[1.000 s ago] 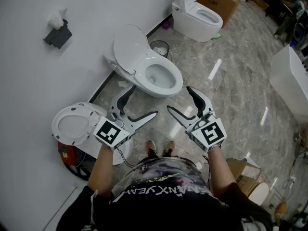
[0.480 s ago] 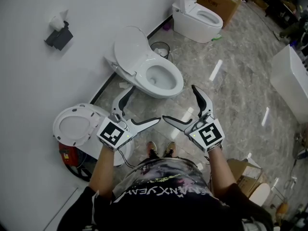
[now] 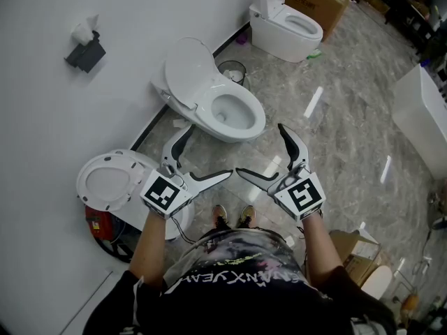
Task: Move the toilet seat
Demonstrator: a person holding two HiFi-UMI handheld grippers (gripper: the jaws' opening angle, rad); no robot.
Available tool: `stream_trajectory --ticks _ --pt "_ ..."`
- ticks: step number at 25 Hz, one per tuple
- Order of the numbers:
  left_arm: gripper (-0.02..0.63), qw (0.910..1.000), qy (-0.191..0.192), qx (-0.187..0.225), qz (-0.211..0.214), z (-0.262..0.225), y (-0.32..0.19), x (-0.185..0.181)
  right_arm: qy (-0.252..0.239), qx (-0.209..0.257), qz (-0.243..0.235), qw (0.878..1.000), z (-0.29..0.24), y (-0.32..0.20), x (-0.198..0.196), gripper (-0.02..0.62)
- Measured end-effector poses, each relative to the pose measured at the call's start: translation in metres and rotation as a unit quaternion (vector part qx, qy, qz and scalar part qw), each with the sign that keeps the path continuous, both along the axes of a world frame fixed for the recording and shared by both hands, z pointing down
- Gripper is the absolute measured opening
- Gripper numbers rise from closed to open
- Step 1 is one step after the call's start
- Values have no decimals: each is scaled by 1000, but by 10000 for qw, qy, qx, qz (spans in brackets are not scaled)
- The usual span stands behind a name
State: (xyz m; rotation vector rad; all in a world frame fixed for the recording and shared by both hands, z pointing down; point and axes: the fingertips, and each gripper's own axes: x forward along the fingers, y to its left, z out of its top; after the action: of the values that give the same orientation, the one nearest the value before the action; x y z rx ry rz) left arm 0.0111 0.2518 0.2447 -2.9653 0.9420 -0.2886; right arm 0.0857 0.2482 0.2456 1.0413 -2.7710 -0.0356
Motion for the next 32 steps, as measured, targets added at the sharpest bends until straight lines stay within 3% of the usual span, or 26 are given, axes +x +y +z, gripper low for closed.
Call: stream_trajectory --ticks 3,19,22,26,32 --pt "551 9998 -142 -89 -107 3 0 -1 -5 -9 -1 10000 1 2 3 585" --pt "551 9993 -158 1 -335 10 33 46 -67 141 -244 9996 8 31 49 584" --pt "551 9985 -322 -97 -430 11 37 48 -47 195 -279 9994 8 33 53 584" --pt "551 9996 -60 2 -271 15 40 56 -27 220 -286 9993 12 35 54 584" --pt "551 9998 12 -32 -202 27 32 59 -1 162 -241 9996 27 28 54 584"
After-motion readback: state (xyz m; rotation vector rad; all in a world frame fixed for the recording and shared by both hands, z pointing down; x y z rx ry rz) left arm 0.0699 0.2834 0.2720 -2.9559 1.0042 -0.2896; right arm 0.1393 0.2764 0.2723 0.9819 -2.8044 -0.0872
